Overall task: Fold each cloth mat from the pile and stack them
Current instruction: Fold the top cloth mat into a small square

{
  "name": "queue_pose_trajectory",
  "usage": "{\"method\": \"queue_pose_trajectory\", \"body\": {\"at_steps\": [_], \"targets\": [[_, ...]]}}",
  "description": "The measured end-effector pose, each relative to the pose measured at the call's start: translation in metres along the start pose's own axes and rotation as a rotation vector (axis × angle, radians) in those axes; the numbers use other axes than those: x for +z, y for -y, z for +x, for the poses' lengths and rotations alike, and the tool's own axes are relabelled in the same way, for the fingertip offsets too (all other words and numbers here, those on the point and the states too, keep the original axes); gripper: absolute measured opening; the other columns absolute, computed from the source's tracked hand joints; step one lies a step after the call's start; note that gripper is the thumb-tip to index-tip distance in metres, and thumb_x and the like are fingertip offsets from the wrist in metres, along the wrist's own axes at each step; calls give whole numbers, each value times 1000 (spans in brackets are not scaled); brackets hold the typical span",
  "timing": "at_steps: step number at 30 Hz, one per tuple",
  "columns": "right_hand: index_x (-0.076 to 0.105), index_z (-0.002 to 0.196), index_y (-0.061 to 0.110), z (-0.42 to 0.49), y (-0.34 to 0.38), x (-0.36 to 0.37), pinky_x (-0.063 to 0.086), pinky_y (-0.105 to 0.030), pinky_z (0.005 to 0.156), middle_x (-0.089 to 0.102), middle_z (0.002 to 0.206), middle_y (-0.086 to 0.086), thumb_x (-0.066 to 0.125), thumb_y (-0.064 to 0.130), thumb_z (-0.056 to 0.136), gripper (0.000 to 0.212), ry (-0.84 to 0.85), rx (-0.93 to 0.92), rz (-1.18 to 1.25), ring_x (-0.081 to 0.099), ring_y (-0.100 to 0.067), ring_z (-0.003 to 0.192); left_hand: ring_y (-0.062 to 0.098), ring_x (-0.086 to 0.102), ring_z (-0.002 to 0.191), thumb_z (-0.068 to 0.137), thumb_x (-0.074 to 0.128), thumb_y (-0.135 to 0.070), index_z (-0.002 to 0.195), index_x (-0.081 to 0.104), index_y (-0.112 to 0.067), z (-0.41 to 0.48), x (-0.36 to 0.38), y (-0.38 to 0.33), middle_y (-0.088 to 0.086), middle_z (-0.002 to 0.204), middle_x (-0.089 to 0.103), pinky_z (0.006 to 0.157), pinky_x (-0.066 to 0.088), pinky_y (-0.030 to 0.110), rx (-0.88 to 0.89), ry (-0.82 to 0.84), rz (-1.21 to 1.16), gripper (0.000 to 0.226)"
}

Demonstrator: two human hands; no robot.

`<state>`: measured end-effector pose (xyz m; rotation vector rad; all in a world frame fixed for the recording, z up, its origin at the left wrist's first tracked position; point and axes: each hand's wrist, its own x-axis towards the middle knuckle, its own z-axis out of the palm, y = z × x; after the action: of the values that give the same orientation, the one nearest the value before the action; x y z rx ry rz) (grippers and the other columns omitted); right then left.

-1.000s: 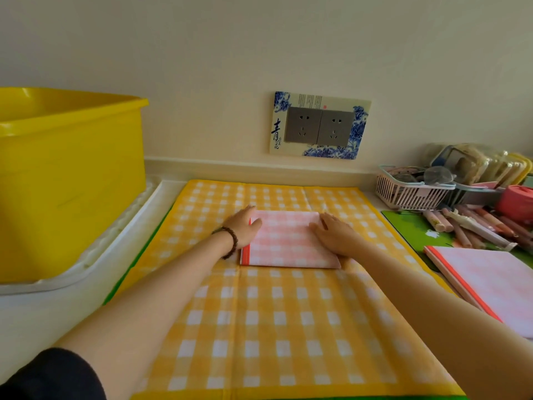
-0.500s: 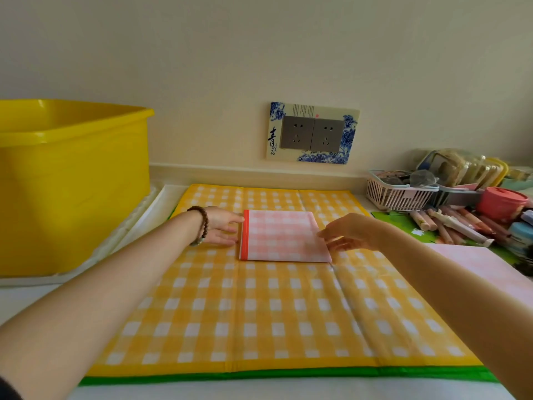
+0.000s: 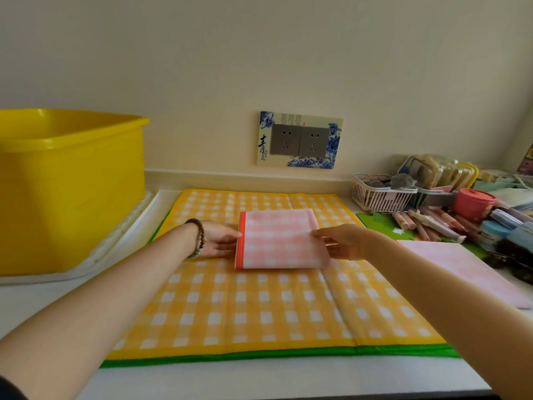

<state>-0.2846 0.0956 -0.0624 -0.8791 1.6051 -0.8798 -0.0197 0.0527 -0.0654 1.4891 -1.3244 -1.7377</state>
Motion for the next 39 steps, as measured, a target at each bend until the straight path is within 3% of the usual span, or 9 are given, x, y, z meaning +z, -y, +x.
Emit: {"method": "queue_pose_trajectory", "body": {"at_steps": [2, 7, 11, 14, 18, 22, 30, 33, 39], "targets": [[54, 113, 3, -6, -1, -6, 51, -26, 63, 60, 89, -8, 60, 10, 90, 24, 17, -29, 39, 60, -18, 76, 12, 55, 75, 94, 52, -6, 89, 57, -13, -1, 7, -1, 3, 85, 59, 69, 48, 22, 30, 12, -1, 10], [55, 113, 4, -25, 7, -37, 55, -20, 56, 63, 91, -6, 60, 12, 90, 24, -42, -124, 74, 61, -15, 76, 12, 58, 78, 91, 59, -13, 106, 59, -19, -1, 28, -16, 1, 94, 61, 64, 53, 22, 116, 64, 4, 17], [57, 107, 4, -51, 18, -78, 55, -23, 63, 65, 94, -7, 60, 13, 90, 20, -96, -181, 58, 63, -17, 80, 16, 58, 73, 90, 61, -19, 101, 59, -23, -6, 63, -36, 2, 98, 60, 74, 50, 29, 202, 110, -4, 12], [57, 111, 5, -68, 22, -115, 51, -26, 66, 65, 97, -7, 62, 16, 89, 25, -169, -193, 19, 63, -18, 83, 16, 61, 74, 92, 58, -19, 97, 59, -22, -12, 100, -48, 3, 88, 65, 66, 55, 27, 248, 205, -65, 7], [56, 109, 10, -87, 21, -163, 48, -30, 76, 64, 98, -5, 62, 17, 89, 22, -265, -180, -23, 62, -18, 86, 14, 66, 74, 90, 59, -12, 97, 62, -17, -11, 150, -59, 5, 89, 68, 64, 58, 25, 288, 288, -149, 9], [57, 104, 14, -99, 14, -209, 48, -31, 82, 65, 101, -5, 64, 15, 87, 18, -325, -161, -70, 62, -18, 90, 13, 68, 67, 88, 62, -7, 99, 62, -13, -3, 199, -63, 6, 85, 70, 61, 59, 24, 283, 313, -167, 13], [60, 92, 16, -90, -24, -270, 50, -31, 78, 62, 101, -10, 70, 15, 83, 13, -490, -57, -121, 57, -21, 93, 12, 67, 52, 84, 66, -4, 94, 60, -6, 17, 274, -53, 8, 75, 68, 53, 57, 22, 186, 312, -97, 12], [64, 109, 6, -77, -42, -282, 50, -27, 70, 63, 105, -11, 73, 21, 81, 33, -540, 29, -188, 58, -20, 88, 14, 67, 64, 82, 69, -8, 104, 62, -3, 24, 288, -47, 7, 83, 68, 55, 57, 21, 151, 313, -21, 23], [65, 110, 6, -64, -59, -290, 51, -33, 87, 63, 112, -13, 73, 23, 80, 35, -555, 66, -223, 60, -25, 101, 19, 64, 83, 81, 70, -9, 115, 60, -1, 31, 306, -33, 14, 108, 66, 52, 56, 21, 120, 253, 21, 36]]}}
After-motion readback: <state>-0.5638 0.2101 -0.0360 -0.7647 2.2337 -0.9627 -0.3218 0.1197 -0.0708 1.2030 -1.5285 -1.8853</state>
